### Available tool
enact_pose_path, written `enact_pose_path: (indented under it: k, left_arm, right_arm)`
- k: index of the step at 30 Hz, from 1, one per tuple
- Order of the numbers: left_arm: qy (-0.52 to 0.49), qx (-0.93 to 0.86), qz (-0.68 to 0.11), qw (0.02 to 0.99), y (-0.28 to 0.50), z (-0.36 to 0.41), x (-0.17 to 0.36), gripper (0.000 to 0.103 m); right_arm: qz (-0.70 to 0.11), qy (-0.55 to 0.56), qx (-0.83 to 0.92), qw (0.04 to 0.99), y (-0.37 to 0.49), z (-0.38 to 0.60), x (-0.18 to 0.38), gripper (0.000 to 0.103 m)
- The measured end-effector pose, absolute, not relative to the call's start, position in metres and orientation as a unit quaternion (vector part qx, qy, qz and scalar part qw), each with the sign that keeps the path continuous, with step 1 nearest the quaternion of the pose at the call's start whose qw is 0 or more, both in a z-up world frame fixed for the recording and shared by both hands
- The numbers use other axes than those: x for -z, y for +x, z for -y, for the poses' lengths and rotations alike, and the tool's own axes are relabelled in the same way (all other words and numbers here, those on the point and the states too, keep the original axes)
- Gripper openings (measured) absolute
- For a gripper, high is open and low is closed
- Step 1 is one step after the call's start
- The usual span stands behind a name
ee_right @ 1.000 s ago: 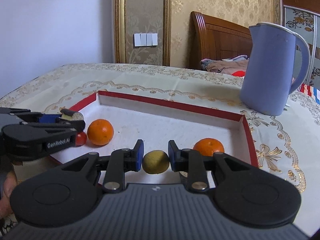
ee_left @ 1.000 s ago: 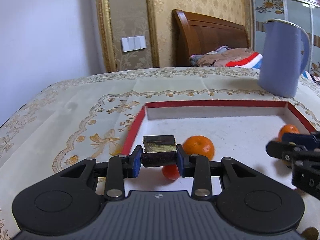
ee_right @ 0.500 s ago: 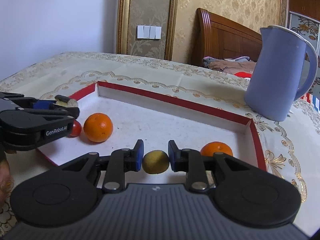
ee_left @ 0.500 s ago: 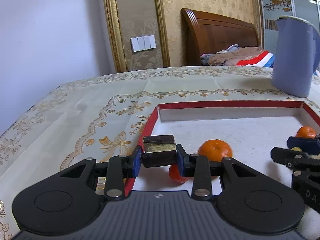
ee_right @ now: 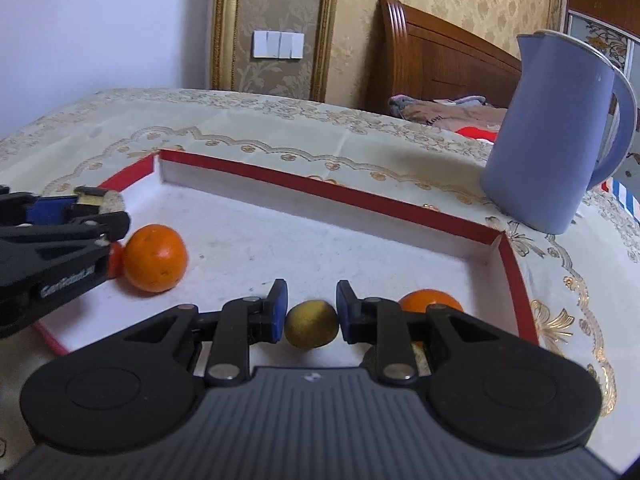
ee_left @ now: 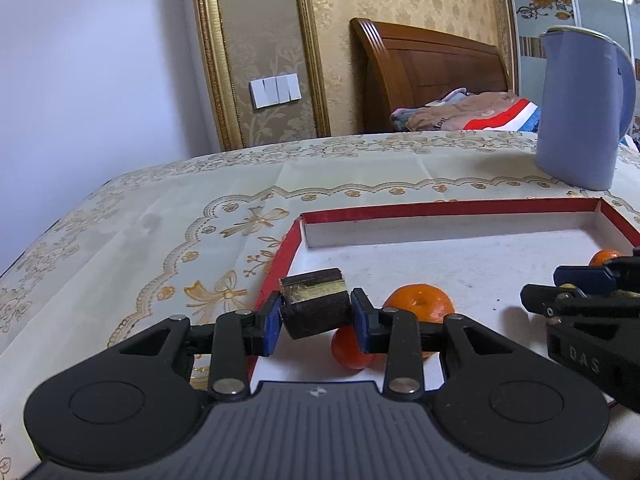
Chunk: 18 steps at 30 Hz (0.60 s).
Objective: Organize fruits
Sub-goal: 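Open the left tool to drop the block into the tray while the right tool holds the yellow fruit, then open the right tool to drop the yellow fruit into the tray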
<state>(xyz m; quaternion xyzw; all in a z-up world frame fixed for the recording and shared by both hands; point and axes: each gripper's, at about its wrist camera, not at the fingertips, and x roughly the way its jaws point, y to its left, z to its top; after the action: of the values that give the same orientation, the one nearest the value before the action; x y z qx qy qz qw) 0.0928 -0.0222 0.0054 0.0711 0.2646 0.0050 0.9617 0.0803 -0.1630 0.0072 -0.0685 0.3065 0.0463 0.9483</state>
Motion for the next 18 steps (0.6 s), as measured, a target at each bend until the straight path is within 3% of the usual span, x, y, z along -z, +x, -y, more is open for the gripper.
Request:
enact_pose_path:
  k: [5,8,18]
  left_arm:
    - [0.070,0.020,-0.269,0.960,0.092,0.025,-0.005,0.039]
    - [0.085,0.023,-0.274,0.958,0.092,0.031,-0.001,0.055]
    - [0.074,0.030,-0.306,0.949,0.098,0.030,0.005,0.056]
  right_arm:
    - [-0.312,-0.063,-0.046,0.947,0.082,0.166,-0.007,0.025]
    - [-0.314,-0.060,-0.047,0.946,0.082,0.168,-0.007,0.025]
    - [-0.312,-0.058,-0.048,0.947,0.083,0.167,-0.006,0.025]
